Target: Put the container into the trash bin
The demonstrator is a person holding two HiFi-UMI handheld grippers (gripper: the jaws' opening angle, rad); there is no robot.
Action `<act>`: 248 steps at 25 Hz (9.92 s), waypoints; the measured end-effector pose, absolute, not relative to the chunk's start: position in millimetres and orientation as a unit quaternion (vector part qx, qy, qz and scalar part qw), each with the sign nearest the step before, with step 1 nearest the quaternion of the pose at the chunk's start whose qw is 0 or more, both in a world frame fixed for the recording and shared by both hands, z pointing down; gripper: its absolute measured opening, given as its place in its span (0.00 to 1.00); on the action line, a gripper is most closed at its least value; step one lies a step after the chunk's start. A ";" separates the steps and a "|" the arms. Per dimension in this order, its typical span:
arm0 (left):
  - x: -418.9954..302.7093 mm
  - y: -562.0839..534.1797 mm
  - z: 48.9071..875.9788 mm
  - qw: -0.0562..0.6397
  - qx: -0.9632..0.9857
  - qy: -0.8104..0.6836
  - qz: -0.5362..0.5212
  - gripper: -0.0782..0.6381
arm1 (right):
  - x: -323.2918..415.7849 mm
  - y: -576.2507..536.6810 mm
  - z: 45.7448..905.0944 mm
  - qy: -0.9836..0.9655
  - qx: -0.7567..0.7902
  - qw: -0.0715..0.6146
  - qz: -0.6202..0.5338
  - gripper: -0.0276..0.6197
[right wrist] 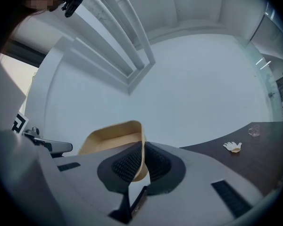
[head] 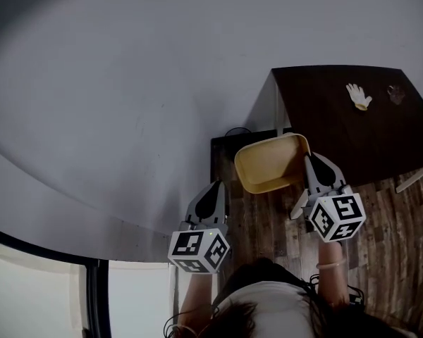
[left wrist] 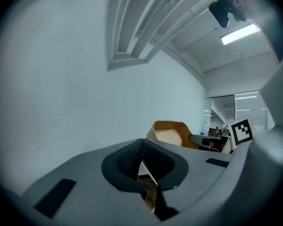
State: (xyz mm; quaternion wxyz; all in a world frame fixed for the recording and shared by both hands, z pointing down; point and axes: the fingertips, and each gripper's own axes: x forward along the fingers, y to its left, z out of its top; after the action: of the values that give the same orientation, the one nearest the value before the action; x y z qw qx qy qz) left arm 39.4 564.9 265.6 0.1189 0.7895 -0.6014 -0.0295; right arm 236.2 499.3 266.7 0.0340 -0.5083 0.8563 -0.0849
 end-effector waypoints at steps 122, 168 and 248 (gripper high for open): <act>-172.6 -157.4 732.7 0.293 0.743 -0.597 0.074 0.14 | -37.0 -218.6 777.8 0.832 -0.435 -0.335 -0.082 0.08; -148.8 -201.1 832.1 0.304 0.762 -0.560 0.115 0.14 | -36.2 -208.4 935.5 0.802 -0.411 -0.373 -0.220 0.16; -112.2 -103.1 387.2 0.168 0.807 -0.565 0.037 0.14 | -9.9 -111.3 399.2 0.864 -0.487 -0.070 -0.109 0.08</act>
State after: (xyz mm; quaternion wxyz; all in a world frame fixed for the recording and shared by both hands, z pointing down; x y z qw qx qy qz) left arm -112.2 -103.1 387.2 0.1683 0.8070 -0.5648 0.0366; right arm -9.9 -111.3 399.2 -0.0696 -0.4871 0.8638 -0.1085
